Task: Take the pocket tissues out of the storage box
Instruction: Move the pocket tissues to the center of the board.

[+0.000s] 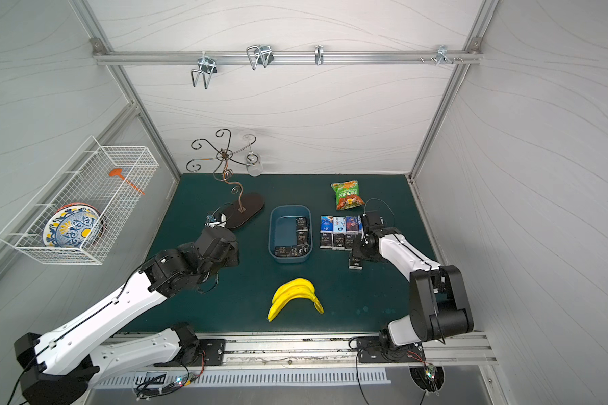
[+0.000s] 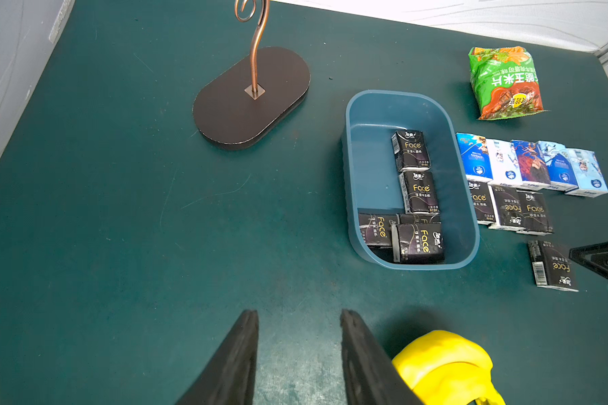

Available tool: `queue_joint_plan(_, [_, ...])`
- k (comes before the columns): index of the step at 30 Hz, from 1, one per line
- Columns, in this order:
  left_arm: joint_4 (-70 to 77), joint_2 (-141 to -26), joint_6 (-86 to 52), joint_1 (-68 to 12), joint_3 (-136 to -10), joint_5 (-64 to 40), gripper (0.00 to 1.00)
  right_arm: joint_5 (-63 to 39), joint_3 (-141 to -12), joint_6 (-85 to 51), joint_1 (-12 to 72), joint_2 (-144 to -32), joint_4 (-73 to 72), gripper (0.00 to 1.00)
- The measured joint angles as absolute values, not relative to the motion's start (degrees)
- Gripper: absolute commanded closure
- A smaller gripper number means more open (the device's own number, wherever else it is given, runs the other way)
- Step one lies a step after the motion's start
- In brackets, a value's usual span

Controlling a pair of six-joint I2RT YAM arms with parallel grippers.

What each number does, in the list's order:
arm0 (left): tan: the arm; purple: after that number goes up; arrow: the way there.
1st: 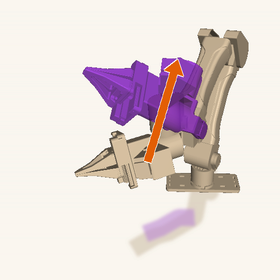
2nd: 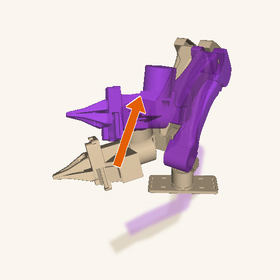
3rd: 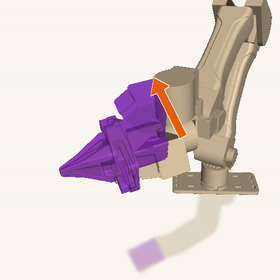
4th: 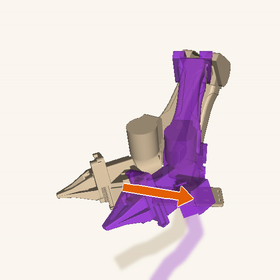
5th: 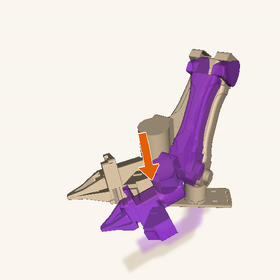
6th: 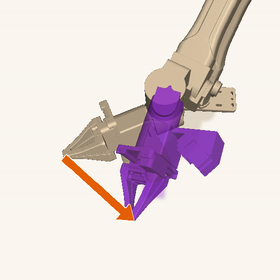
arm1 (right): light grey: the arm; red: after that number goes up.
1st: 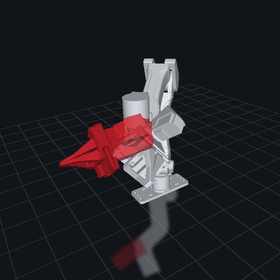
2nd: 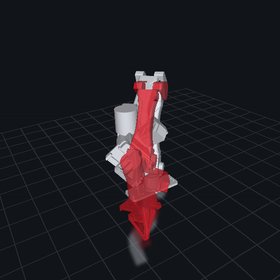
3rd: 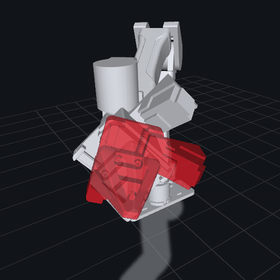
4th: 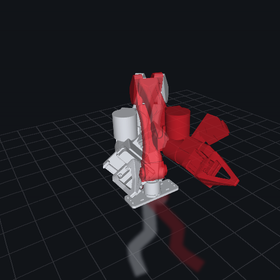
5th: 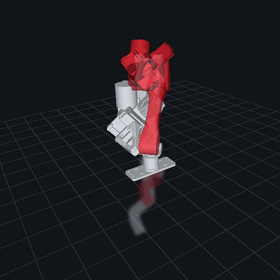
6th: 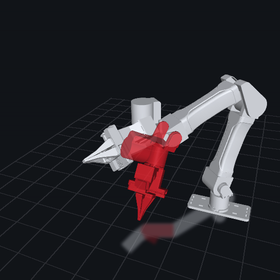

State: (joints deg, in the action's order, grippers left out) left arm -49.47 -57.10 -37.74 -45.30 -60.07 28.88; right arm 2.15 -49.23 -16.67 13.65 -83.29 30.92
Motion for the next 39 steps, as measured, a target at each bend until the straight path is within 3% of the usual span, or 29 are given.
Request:
queue_joint_plan(18, [-49.52, -56.62, -37.23, -45.30, -60.18, 27.70, 0.57, 14.22, -56.34, -14.52, 14.15, -93.69, 39.92, 0.58])
queue_joint_plan(29, [-49.69, -54.08, -36.71, -45.30, -60.20, 27.11, 0.57, 16.08, -59.35, -13.17, 9.87, -96.71, 40.77, 0.59])
queue_joint_plan(39, [-50.17, -54.59, -36.80, -45.45, -60.23, 27.20, 0.57, 19.42, -64.88, -8.99, 12.43, -101.80, 40.77, 0.62])
